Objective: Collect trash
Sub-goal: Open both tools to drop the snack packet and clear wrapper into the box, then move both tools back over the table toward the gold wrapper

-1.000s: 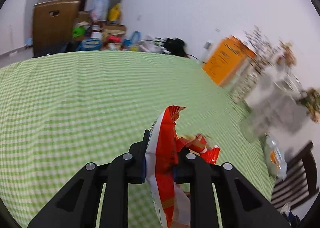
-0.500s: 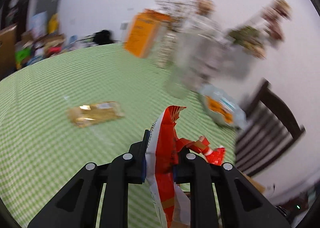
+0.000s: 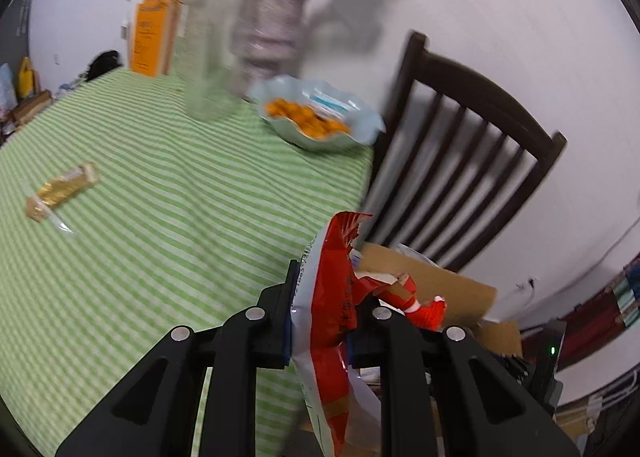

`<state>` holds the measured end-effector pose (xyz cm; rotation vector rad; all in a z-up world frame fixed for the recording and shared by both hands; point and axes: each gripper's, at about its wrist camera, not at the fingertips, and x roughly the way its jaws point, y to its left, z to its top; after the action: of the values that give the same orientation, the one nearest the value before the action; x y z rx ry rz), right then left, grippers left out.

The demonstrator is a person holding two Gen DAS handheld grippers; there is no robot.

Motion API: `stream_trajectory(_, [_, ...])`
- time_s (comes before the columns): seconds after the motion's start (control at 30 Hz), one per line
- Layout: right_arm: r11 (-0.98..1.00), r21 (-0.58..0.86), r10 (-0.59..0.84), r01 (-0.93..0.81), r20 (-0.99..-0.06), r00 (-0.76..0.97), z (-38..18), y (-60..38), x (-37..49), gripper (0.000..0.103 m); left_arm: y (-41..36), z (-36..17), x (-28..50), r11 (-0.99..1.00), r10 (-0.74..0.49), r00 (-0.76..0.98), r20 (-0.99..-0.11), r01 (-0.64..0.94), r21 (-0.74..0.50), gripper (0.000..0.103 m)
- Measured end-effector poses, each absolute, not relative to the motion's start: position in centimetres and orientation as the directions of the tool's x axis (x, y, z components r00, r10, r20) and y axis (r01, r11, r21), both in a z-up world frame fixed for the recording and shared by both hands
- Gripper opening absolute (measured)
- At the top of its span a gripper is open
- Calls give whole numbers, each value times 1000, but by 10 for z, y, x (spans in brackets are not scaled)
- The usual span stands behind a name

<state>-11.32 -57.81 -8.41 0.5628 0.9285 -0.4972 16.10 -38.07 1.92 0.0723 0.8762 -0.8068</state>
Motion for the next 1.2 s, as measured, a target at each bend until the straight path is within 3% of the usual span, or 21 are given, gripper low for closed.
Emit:
stream_trajectory(0.27, [660, 238, -274, 713, -808, 522, -73, -624, -161, 71, -462, -25, 106, 628, -637, 232, -735, 709, -320, 17])
stream_trajectory(0.63, [607, 291, -288, 740, -786, 546, -83, -651, -192, 71, -555, -126, 68, 640, -597, 206, -775, 705, -306, 19])
stream_trajectory(0.7, [610, 285, -292, 739, -786, 544, -84, -651, -192, 71, -566, -139, 65, 653, -572, 232, -787, 708, -267, 24])
stream_trajectory(0.77, [610, 284, -291, 740, -788, 542, -85, -652, -192, 71, -571, -149, 63, 655, -543, 223, -810, 716, -241, 47])
stream_trajectory(0.8, [610, 284, -291, 740, -788, 543, -85, -652, -192, 71, -571, -152, 62, 649, -536, 209, -818, 721, -242, 51])
stream_trajectory(1.2, [643, 257, -285, 721, -794, 537, -81, -640, -173, 71, -526, -89, 85, 636, -581, 310, -753, 749, -183, 60])
